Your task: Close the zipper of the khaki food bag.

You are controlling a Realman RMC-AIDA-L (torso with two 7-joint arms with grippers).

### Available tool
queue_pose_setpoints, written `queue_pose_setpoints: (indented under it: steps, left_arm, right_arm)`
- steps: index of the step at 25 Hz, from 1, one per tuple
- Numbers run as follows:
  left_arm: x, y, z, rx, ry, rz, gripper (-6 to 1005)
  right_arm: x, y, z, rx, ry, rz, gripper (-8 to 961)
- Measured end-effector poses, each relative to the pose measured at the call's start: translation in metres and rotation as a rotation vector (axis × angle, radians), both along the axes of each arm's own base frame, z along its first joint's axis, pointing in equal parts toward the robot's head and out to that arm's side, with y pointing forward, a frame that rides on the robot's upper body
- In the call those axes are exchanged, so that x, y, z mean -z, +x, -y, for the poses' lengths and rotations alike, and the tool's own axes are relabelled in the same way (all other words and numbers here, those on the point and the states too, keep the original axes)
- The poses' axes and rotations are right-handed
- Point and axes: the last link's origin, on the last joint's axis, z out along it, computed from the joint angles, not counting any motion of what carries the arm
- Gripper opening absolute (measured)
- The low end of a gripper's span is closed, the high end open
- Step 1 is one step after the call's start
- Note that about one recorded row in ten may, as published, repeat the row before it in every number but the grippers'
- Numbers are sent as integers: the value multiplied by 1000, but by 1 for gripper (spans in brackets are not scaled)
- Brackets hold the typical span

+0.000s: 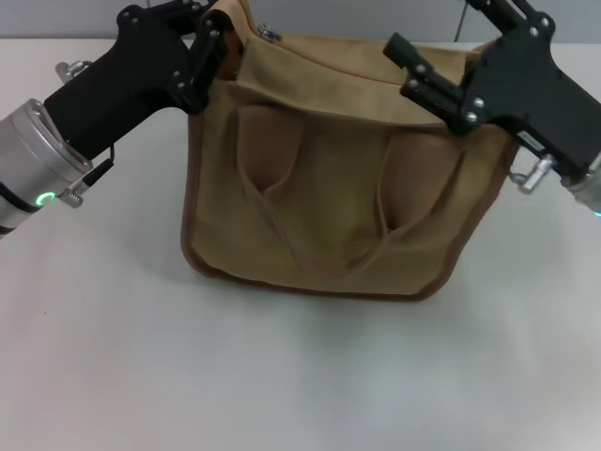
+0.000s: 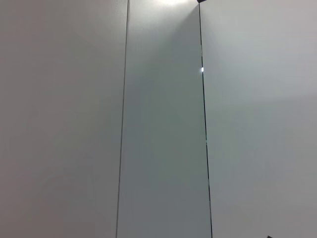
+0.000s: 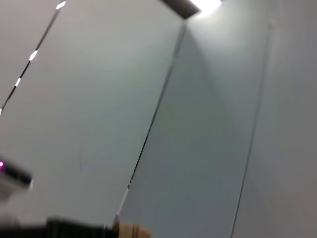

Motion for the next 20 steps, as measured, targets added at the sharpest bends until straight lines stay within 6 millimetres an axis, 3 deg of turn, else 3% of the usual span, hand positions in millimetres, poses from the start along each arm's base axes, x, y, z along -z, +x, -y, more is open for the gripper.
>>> queue_pose_setpoints:
  steps: [8,20]
  left_arm:
    - [7,8,1,15,-36,38,26]
    - [10,16,-3,28,-54,54,37]
  right_arm:
    - [17,-17,-13,-77,186,160,758]
    - [30,-27,-21,-83,211,226,758]
